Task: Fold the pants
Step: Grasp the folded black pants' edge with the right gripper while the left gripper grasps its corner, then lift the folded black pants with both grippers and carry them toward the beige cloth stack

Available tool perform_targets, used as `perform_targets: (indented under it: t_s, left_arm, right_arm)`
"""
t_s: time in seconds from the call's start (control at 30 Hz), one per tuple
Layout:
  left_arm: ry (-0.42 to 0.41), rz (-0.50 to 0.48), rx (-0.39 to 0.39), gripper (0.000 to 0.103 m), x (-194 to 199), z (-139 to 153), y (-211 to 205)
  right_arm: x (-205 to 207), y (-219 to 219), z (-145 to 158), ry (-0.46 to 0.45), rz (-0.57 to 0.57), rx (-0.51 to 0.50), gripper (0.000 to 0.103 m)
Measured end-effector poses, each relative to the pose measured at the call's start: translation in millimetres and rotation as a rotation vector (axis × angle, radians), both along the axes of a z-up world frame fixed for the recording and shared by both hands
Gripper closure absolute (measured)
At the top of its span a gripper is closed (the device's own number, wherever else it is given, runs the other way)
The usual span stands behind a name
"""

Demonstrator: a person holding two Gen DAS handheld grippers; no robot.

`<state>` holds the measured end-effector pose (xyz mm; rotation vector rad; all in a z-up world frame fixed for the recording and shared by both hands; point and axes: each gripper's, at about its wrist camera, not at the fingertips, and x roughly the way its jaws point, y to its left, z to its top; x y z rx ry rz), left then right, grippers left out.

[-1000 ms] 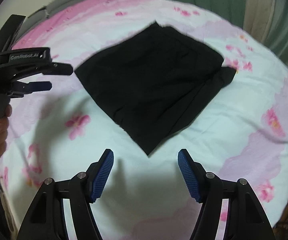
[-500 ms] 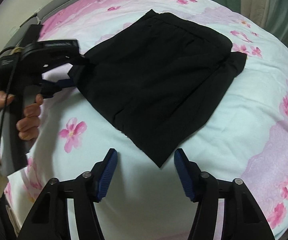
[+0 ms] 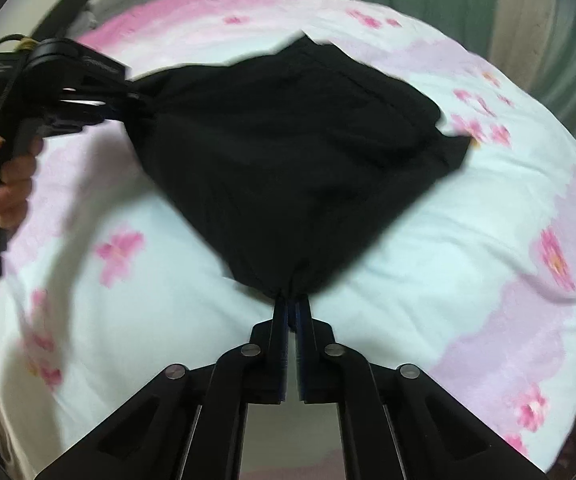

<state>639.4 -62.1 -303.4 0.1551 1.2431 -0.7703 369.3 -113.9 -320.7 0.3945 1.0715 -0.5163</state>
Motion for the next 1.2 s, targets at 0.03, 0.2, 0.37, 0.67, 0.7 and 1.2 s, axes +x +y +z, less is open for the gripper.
perform_targets:
  t_s: [0.03,0.2,0.37,0.67,0.7,1.2]
  left_arm:
    - [-0.002,-0.001,0.003,0.089,-1.1,-1.3,1.7]
    - [-0.066,-0.056,0.054,0.088,-10.4,0.4,-3.2]
    - [-0.052,-0.06,0.047,0.088,-7.3,4.0,-4.3]
    - [-0.023,-0.06,0.029,0.088,-5.3,9.1,2.9]
    - [-0.016,-0.058,0.029,0.088,-6.2,7.1,3.5]
    - [-0.056,-0.104,0.114,0.074,-11.3,4.4,18.1]
  right_arm:
    - [-3.0,-1.8,-5.8,0.033,-0.017,0.01,0.1]
    - [-27.6,-9.7,-13.9,0.056,-0.098,0.096,0.097]
    - [-25.4,3.2,16.4,-0.087,-0.099,0.083,0.034]
    - [18.7,1.2,3.0,-0.075,-0.043,0.04,0.091]
    - [10.6,-3.2,2.1,-0.086,-0.076,0.053,0.091]
    - [-42.6,-6.1,8.8,-0.179,-0.243,0.236,0.027]
